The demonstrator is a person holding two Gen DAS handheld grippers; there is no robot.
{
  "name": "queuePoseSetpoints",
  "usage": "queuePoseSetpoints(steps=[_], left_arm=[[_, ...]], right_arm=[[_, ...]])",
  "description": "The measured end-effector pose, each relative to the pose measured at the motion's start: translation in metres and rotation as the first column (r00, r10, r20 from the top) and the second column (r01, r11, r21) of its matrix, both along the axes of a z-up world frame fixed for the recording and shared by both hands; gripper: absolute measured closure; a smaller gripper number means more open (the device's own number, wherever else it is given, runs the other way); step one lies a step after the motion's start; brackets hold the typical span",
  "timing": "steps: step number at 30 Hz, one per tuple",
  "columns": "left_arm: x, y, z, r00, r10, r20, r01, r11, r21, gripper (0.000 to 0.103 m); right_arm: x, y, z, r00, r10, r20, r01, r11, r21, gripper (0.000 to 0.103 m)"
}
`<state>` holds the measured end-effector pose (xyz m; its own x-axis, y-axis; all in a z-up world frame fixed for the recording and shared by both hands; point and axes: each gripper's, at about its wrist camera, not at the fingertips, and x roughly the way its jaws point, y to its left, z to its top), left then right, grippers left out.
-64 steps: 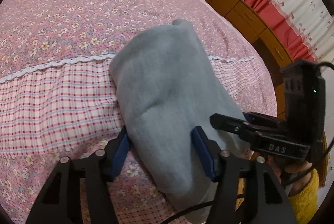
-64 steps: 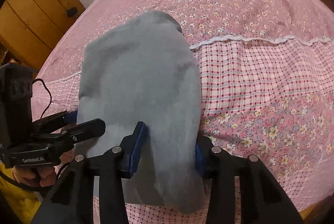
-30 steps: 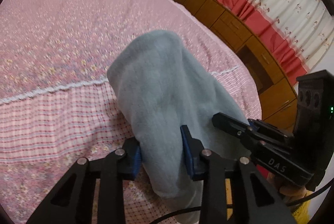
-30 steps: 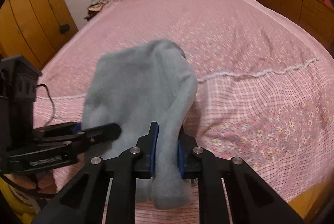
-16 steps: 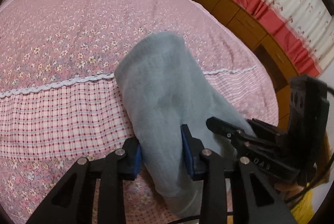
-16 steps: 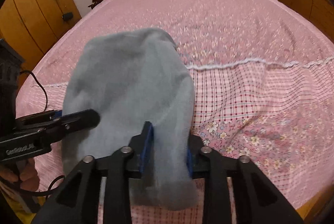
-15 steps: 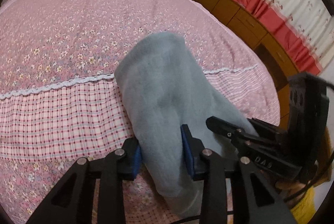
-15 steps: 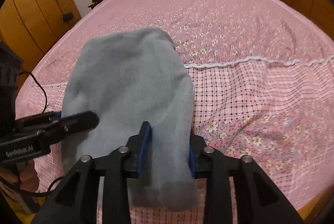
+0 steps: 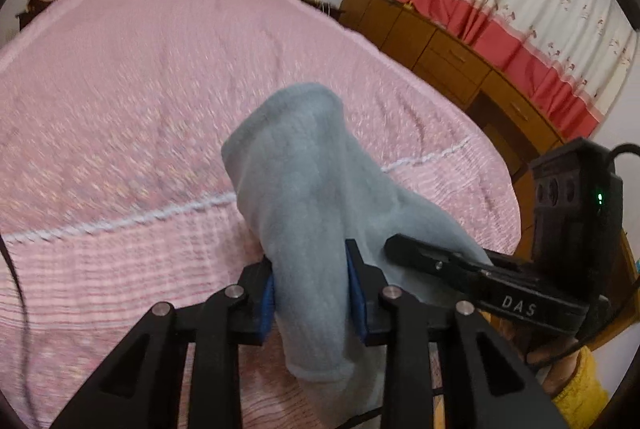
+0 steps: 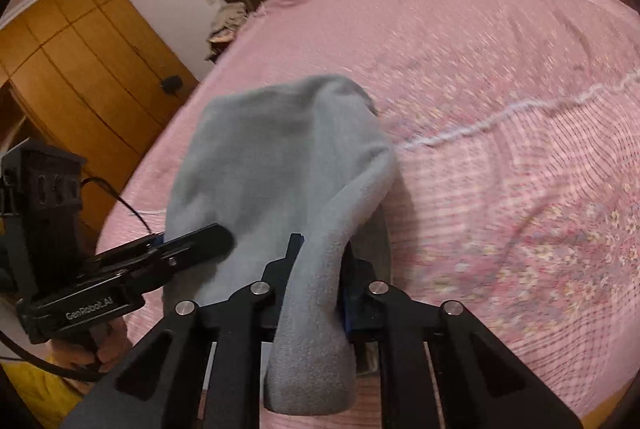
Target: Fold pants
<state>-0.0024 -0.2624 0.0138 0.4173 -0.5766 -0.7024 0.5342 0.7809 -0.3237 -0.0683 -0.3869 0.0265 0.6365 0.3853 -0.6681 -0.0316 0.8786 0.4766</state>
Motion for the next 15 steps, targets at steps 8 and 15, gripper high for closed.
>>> queuePoseSetpoints(steps=[8,15], left_arm=[[-0.003,0.082,0.038,0.992,0.073,0.108,-0.076,0.997,0.024,0.072],[0.022,0.156,0.037,0.985,0.102,0.138,-0.113,0.990,0.078,0.072]], right_arm=[[0.009,0.074,0.036,0.988,0.073,0.135,-0.076,0.997,0.017,0.087],[0.038,0.158,0.035,0.970,0.164,0.182,-0.168,0.986,0.005,0.087]])
